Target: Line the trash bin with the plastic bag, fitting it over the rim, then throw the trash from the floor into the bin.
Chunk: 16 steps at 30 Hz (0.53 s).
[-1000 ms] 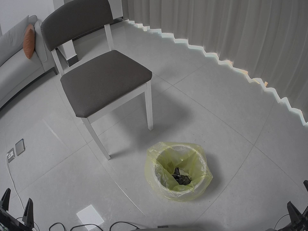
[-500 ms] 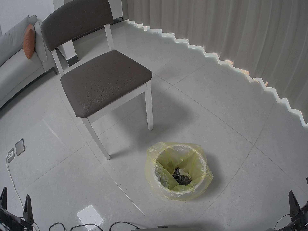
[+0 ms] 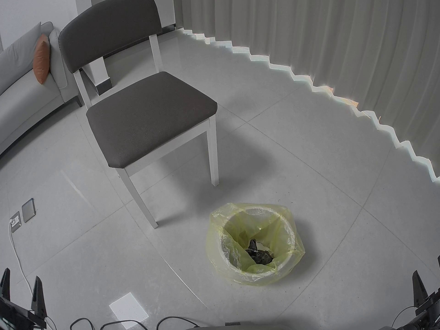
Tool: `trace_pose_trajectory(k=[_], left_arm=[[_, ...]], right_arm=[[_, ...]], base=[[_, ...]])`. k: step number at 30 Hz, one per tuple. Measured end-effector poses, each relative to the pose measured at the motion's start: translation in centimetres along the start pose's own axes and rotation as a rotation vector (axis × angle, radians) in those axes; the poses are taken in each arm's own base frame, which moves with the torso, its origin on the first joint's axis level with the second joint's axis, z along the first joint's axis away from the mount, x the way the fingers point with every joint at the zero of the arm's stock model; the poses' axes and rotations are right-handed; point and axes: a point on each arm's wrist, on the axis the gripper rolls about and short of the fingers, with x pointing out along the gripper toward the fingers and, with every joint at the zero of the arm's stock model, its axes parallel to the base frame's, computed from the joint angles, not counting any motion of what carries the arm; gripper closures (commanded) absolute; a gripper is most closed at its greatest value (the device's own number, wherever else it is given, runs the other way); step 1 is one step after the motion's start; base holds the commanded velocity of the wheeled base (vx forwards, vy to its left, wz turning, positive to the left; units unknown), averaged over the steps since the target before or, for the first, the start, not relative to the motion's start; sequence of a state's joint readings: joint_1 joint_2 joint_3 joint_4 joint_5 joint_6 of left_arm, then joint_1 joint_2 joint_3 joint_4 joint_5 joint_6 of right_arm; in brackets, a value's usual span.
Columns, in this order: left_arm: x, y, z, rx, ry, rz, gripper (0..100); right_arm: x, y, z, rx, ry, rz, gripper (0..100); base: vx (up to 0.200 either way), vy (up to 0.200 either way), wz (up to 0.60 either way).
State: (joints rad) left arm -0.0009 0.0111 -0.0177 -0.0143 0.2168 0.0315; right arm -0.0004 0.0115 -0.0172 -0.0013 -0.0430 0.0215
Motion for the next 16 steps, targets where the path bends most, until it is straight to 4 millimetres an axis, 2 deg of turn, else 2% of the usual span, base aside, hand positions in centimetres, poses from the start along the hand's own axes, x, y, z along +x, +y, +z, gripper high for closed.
trace_pose_trajectory(k=[7, 16], left_arm=[[-0.06, -0.53, -0.19, -0.023, 0.015, -0.239, 0], [-0.05, -0.49, -0.20, -0.033, 0.019, -0.217, 0]], right_arm=[[0.00, -0.02, -0.01, 0.004, 0.002, -0.007, 0], [0.00, -0.03, 0.00, 0.012, 0.001, -0.013, 0]], base=[[0.000, 0.000, 0.00], [0.000, 0.000, 0.00]])
